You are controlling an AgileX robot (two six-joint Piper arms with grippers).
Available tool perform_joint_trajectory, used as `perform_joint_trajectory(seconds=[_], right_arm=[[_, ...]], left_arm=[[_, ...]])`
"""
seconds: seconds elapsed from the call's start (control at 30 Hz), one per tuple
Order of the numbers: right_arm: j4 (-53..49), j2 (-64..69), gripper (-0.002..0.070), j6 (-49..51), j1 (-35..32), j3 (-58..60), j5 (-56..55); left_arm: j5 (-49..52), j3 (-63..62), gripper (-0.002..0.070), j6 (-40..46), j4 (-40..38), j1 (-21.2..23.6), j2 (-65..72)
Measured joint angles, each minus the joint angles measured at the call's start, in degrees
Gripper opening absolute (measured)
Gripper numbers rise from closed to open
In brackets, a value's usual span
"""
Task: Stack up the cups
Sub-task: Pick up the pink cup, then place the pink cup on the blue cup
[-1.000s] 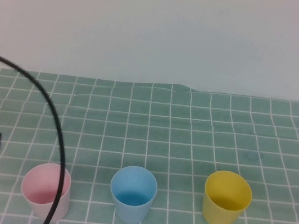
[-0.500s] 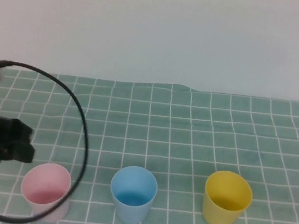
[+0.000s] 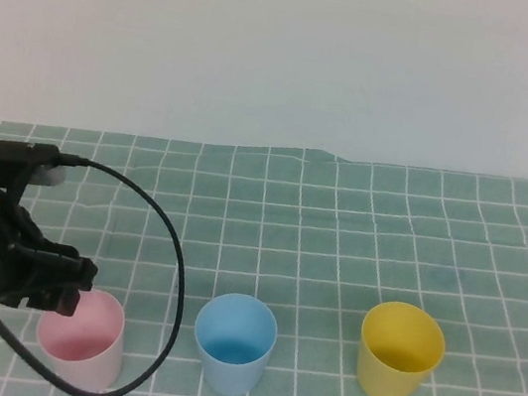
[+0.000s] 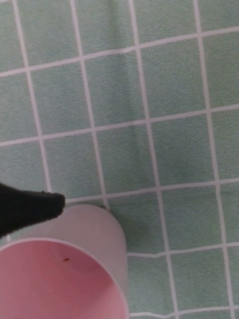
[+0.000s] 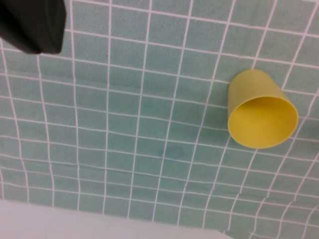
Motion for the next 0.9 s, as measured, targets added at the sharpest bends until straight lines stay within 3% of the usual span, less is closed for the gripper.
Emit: perform_joint_trajectory(seconds=[0.13, 0.23, 0.3, 0.43, 0.5, 0.73, 0.9], right_arm=[[0.0, 0.0, -0.0001, 0.0, 0.0, 0.0, 0.1], [0.0, 0.0, -0.0001, 0.0, 0.0, 0.0, 0.1], [0.0, 0.0, -0.0001, 0.0, 0.0, 0.0, 0.2], [0.0, 0.0, -0.0001, 0.0, 0.0, 0.0, 0.2], [0.0, 0.0, -0.0001, 0.0, 0.0, 0.0, 0.2], [0.0, 0.0, -0.0001, 0.0, 0.0, 0.0, 0.3], [0.0, 0.1, -0.0001, 0.0, 0.0, 0.0, 0.4]], left_arm=[[-0.4, 0.0, 0.0423, 0.0, 0.0, 0.0, 2.8], [-0.4, 0.0, 0.0367, -0.4, 0.0, 0.0, 4.8], [-0.7, 0.0, 0.0299, -0.8, 0.0, 0.0, 5.7], [-1.3, -0.1, 0.0090, -1.2, 0.0, 0.0, 6.9], [-1.4, -0.1, 0.0041, -1.2, 0.6, 0.0, 6.9], [8.5, -10.4, 0.0014, -1.2, 3.6, -0.1, 5.4], [15.5, -21.0, 0.0013, 4.8, -8.8, -1.9, 3.2]])
